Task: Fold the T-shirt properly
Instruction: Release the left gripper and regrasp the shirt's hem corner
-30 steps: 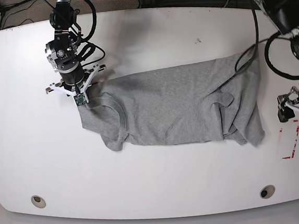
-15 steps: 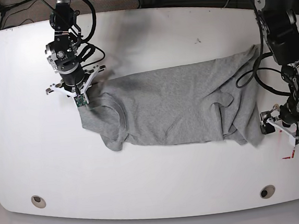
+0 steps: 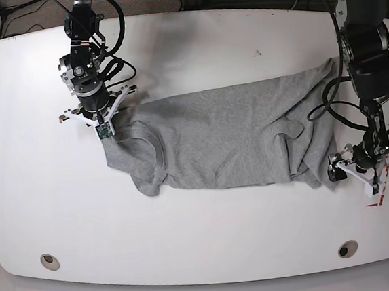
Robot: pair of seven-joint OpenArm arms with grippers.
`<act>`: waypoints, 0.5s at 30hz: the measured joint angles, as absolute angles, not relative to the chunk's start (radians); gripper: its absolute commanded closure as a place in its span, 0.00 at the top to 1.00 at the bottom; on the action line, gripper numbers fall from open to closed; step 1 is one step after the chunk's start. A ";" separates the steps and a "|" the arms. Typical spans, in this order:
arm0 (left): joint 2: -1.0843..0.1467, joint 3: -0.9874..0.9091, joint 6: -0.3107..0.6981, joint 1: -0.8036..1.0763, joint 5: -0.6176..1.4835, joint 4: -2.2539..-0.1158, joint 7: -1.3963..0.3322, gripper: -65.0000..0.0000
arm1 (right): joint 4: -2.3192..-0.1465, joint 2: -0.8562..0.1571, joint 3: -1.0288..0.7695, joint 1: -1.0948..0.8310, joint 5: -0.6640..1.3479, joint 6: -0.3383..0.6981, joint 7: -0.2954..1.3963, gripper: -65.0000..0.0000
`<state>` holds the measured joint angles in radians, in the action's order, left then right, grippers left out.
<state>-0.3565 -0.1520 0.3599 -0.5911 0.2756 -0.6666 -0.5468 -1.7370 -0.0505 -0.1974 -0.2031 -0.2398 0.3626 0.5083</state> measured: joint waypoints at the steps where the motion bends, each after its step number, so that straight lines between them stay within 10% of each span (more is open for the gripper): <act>1: -0.350 -0.150 0.359 -0.593 0.270 -0.659 -0.545 0.79 | -1.737 -0.050 -0.197 -0.203 -0.240 0.363 0.508 0.00; 9: -0.313 -0.128 0.360 -0.593 0.270 -0.643 -0.526 0.77 | -1.737 -0.050 -0.197 -0.203 -0.240 0.363 0.508 0.00; 15: -0.324 -0.101 0.360 -0.595 0.273 -0.643 -0.524 0.47 | -1.737 -0.050 -0.197 -0.203 -0.240 0.363 0.492 0.00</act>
